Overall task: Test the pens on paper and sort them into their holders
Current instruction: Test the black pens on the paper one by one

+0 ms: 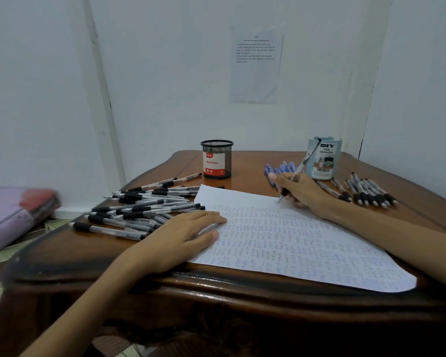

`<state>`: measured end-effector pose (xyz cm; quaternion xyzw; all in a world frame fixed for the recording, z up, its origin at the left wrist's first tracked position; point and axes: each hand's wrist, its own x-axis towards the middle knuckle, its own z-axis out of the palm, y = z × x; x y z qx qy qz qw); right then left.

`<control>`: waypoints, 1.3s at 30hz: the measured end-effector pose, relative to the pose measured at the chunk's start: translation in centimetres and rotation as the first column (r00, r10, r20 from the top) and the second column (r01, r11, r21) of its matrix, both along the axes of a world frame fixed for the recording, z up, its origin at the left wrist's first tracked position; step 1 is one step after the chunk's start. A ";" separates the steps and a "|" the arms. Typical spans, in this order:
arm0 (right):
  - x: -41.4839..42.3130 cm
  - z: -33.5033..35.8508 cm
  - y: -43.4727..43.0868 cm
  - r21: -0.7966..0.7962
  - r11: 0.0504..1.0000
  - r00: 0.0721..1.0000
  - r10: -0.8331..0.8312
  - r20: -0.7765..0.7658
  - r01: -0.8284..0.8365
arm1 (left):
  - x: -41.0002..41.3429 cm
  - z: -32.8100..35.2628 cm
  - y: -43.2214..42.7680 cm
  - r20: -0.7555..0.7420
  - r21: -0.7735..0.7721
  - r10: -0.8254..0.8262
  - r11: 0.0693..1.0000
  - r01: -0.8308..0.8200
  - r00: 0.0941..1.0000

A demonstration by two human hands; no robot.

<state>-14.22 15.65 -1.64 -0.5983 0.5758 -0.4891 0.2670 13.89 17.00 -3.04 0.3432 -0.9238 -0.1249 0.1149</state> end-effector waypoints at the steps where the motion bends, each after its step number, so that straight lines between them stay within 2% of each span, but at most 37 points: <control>1: 0.0 0.2 0.1 0.011 1.000 0.998 -0.007 0.061 0.007 | 0.0 0.0 0.1 0.002 -0.003 0.002 1.000 -0.002 1.000; 3: 0.1 0.7 0.3 0.003 1.000 0.995 -0.029 0.096 0.028 | 0.0 0.1 0.1 0.007 -0.002 0.007 1.000 -0.007 1.000; 9: 0.0 1.0 0.8 -0.036 0.999 0.998 -0.013 0.060 0.015 | 0.0 0.2 0.2 0.012 -0.007 0.000 1.000 0.000 1.000; 13: -0.1 0.9 0.8 0.010 0.998 0.986 0.064 0.151 -0.067 | 0.0 0.1 0.1 0.010 -0.009 0.003 1.000 -0.003 1.000; 20: 0.2 1.5 0.5 0.117 0.984 0.927 0.086 0.365 -0.137 | 0.0 0.1 0.0 0.013 -0.005 0.003 1.000 -0.003 1.000; 26: 0.6 1.1 0.5 0.116 0.979 0.964 0.141 0.228 -0.170 | 0.1 0.0 -0.1 0.012 -0.005 0.005 1.000 -0.005 1.000; 33: 0.7 0.9 0.7 0.111 0.963 0.953 0.218 0.210 -0.244 | 0.1 -0.1 -0.3 -0.011 -0.001 -0.010 1.000 0.010 1.000; 39: 1.0 0.9 1.0 0.100 0.971 0.971 0.204 0.122 -0.217 | 0.2 -0.2 -0.3 -0.018 0.008 -0.011 1.000 0.011 1.000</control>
